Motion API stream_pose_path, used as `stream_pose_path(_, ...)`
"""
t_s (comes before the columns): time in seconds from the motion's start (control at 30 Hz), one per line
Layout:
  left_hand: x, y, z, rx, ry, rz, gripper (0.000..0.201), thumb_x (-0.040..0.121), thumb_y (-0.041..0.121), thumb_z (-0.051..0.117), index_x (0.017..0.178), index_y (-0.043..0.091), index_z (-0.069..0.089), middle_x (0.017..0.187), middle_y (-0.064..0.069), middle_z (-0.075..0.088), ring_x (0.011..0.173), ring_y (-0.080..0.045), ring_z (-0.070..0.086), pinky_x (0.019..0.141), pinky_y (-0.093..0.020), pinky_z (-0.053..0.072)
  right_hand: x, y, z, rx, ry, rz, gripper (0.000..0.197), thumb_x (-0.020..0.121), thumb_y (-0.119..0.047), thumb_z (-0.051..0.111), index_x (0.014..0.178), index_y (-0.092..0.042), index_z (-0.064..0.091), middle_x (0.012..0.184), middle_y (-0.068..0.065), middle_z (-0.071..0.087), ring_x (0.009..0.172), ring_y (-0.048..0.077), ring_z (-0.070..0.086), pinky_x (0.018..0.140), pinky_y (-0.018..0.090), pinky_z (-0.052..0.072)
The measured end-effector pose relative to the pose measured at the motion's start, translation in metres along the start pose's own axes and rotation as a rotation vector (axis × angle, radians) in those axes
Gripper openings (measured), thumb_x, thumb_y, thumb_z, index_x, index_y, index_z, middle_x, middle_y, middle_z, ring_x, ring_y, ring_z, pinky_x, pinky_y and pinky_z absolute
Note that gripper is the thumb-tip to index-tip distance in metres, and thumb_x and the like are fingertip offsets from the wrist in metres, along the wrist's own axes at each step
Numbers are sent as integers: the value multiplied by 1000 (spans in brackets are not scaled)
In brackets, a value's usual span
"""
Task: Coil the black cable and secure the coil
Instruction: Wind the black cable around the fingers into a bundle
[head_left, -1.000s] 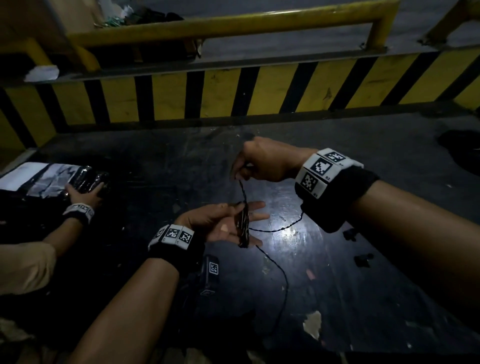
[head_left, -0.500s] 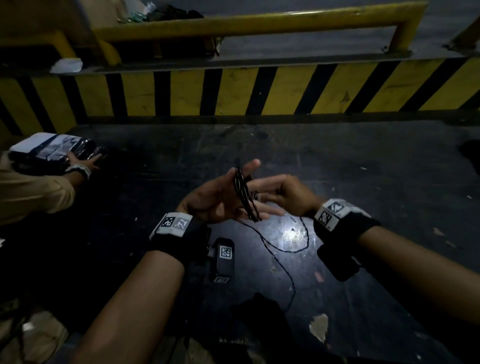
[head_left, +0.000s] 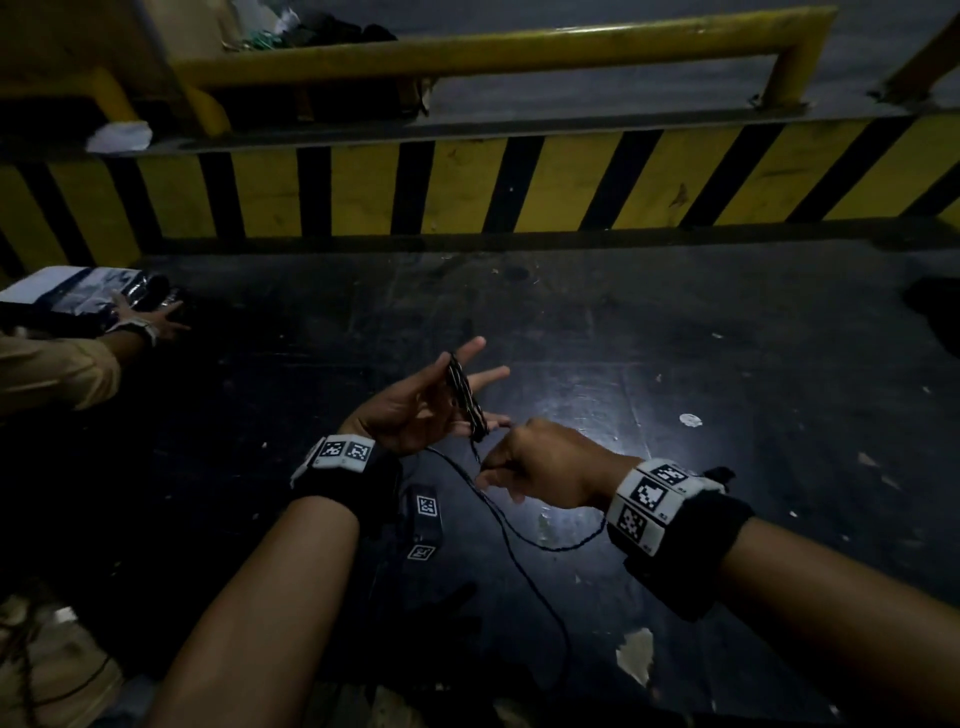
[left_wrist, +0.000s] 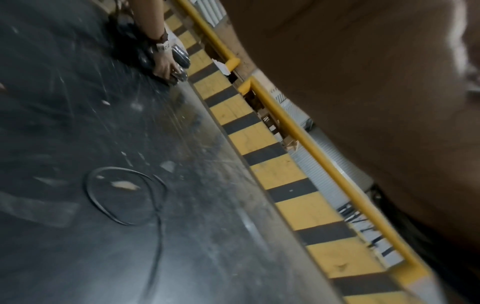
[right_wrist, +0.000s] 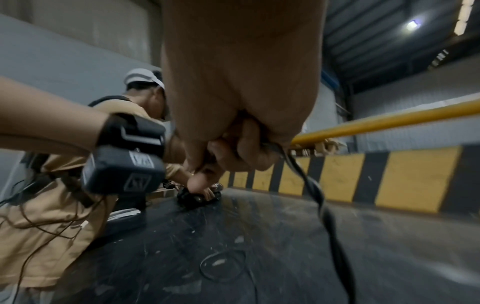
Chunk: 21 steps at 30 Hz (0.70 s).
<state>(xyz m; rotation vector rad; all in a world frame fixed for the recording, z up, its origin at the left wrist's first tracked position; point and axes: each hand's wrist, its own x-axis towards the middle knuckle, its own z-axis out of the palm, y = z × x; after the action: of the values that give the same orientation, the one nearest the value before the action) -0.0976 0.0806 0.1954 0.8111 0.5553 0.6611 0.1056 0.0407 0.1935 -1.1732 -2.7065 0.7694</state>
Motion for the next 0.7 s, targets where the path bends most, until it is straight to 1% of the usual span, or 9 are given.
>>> stream_pose_path(0.07,-1,-5,-2,53,82,-43,62,79,55,71,137,44,52,160,-7,34,130,-47,50,112,-58,32,-1,-9,-13,-114,-52,5,30,98,-40,56,89,-17,74,57,-15,49,64,9,54,71,35,55)
stream_pose_path(0.17,-3,-10,-3,90,162,-96,69,74,53,77,137,37,55,153,-7,46,132,-32,53,109,-56,37,1,-18,-36,-244,-94,10,25,97,-39,54,100,-23,73,77,-8,67,77,17,65,76,40,58)
stream_pose_path(0.2,-4,-13,-4,90,166,-110,71,76,50,76,140,33,53,149,-8,51,131,-33,53,107,-56,40,2,-21,-45,-291,-99,19,25,97,-39,54,104,-24,72,85,-4,69,79,20,66,75,40,58)
stream_pose_path(0.33,-8,-23,-1,81,121,-174,78,87,37,68,151,7,35,140,-14,59,123,-44,58,101,-54,47,6,-29,-85,-463,-101,27,24,96,-38,54,108,-24,70,96,3,69,84,25,66,64,35,47)
stream_pose_path(0.37,-9,-25,1,97,112,-202,80,84,38,71,150,8,37,144,-12,56,123,-47,56,103,-56,46,7,-31,-94,-485,-87,24,23,96,-38,56,109,-26,70,99,3,70,88,25,67,65,34,44)
stream_pose_path(0.47,-9,-30,5,160,49,-259,77,82,42,73,149,18,42,154,-9,45,129,-58,43,115,-63,26,16,-33,-111,-529,-16,23,21,91,-37,62,109,-31,69,107,2,71,96,27,67,69,33,41)
stream_pose_path(0.53,-9,-31,6,131,-4,-262,74,84,40,71,148,19,42,155,-11,42,131,-62,36,116,-65,22,23,-32,-117,-540,52,23,22,87,-41,67,107,-33,71,106,2,71,96,29,67,68,33,40)
stream_pose_path(0.6,-10,-32,9,76,-38,-250,71,84,39,71,146,18,45,156,-14,40,131,-65,34,114,-65,25,29,-28,-118,-504,95,22,26,83,-48,71,105,-34,72,104,1,73,95,29,68,67,34,45)
stream_pose_path(0.7,-13,-31,13,60,-89,-248,61,87,37,67,143,18,49,155,-15,40,129,-64,38,109,-61,36,32,-19,-115,-388,133,26,26,78,-53,75,98,-37,76,97,-10,74,90,19,67,67,31,48)
